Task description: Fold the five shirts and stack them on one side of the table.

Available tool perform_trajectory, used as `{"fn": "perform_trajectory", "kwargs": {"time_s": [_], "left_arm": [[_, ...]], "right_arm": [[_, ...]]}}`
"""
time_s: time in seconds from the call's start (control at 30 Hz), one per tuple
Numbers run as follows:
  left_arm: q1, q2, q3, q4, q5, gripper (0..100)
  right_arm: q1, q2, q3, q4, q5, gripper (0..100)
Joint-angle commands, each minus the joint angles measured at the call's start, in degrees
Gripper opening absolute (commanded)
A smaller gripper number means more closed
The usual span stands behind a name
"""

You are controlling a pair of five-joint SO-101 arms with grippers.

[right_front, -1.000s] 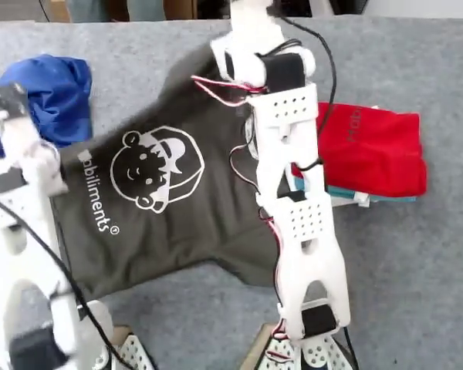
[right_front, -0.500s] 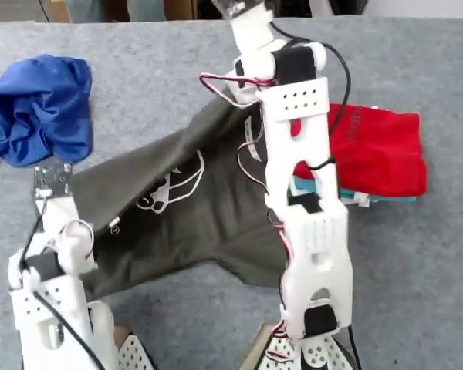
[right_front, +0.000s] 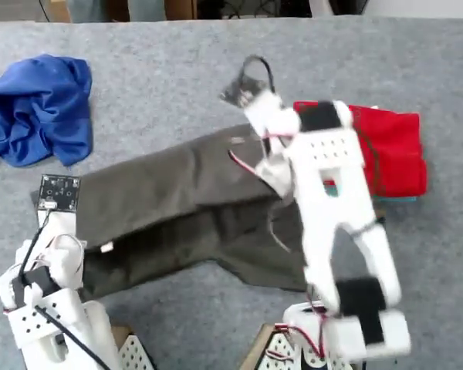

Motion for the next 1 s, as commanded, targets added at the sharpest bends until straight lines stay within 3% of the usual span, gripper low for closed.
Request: {"fn": "perform_trajectory", "kwargs": {"time_s": [0.0,0.23,0.43,0.6,0.7,0.83,0.97], "left_arm": [[-0.7,-0.4,0.7,2.7,-4.0,3],[-0.7,-0.4,1.3,5.3,-8.7,3],[-0.9,-0.4,-0.1,8.9,-14.3,3],[-0.8,-0.4,0.0,8.9,-17.8,3],[-1.2,-0.4,-0.4,9.0,-24.8,10],[-4.9,-0.4,-1.7,8.6,-23.8,26],[-11.6,-0.4,-8.7,8.7,-24.4,26]], "right_arm": [[5.0,-10.2,14.0,-5.2,3.3,1.4],[6.7,-16.7,28.3,-11.3,6.2,1.4],[9.8,-16.7,29.9,-12.3,6.2,1.4],[8.2,-16.7,32.1,-12.4,6.2,1.7],[7.1,-17.0,33.7,-12.0,5.9,11.0],[5.3,-17.1,32.0,-6.4,7.2,31.4],[3.8,-17.1,26.1,-0.4,9.2,34.6]]}}
